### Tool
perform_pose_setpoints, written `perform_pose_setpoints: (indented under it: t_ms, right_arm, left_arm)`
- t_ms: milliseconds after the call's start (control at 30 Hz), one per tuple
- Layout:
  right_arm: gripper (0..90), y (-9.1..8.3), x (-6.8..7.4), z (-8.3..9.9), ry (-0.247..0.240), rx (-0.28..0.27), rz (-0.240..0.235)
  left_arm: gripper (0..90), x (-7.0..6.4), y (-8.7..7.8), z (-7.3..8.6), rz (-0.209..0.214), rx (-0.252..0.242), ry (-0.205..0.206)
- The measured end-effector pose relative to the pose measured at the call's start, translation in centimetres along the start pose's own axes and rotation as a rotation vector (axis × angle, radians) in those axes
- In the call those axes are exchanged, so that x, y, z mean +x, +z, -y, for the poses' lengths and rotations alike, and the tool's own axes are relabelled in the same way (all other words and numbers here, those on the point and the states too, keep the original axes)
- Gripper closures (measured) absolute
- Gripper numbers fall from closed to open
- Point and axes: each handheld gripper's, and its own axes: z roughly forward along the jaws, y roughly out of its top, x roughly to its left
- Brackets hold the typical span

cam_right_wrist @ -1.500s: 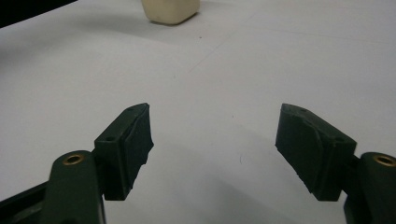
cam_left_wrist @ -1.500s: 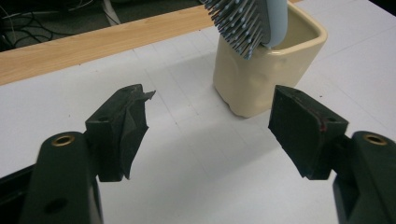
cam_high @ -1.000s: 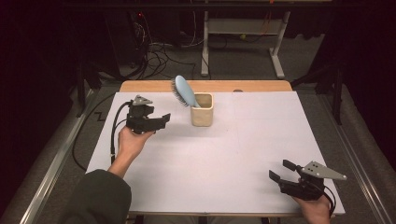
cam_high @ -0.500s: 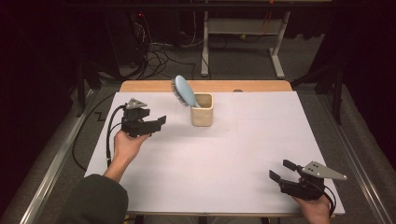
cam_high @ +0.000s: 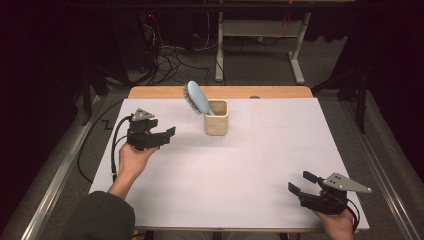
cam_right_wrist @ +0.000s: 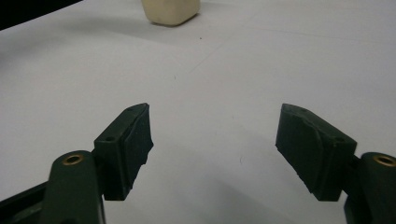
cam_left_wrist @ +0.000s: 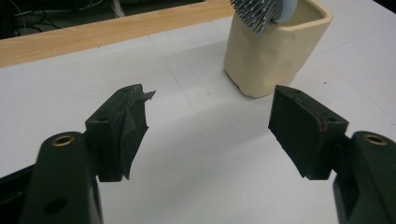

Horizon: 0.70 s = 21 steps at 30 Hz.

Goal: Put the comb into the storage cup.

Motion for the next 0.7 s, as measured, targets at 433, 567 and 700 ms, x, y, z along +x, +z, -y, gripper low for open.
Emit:
perform_pose_setpoints:
  t_ms: [433,567,700]
  right_arm:
    - [27.2,0.0,0.0,0.0,-0.002,0.000,0.002]
    - [27.2,0.0,0.0,0.0,-0.002,0.000,0.001]
    - [27.2,0.0,0.0,0.0,-0.002,0.000,0.001]
  left_arm:
    - [27.9,-0.1,-0.5,0.8,0.024,-0.012,-0.016]
    - [27.9,-0.1,-0.7,1.0,0.026,-0.013,-0.021]
    - [27.9,0.1,-0.8,1.3,0.025,-0.015,-0.025]
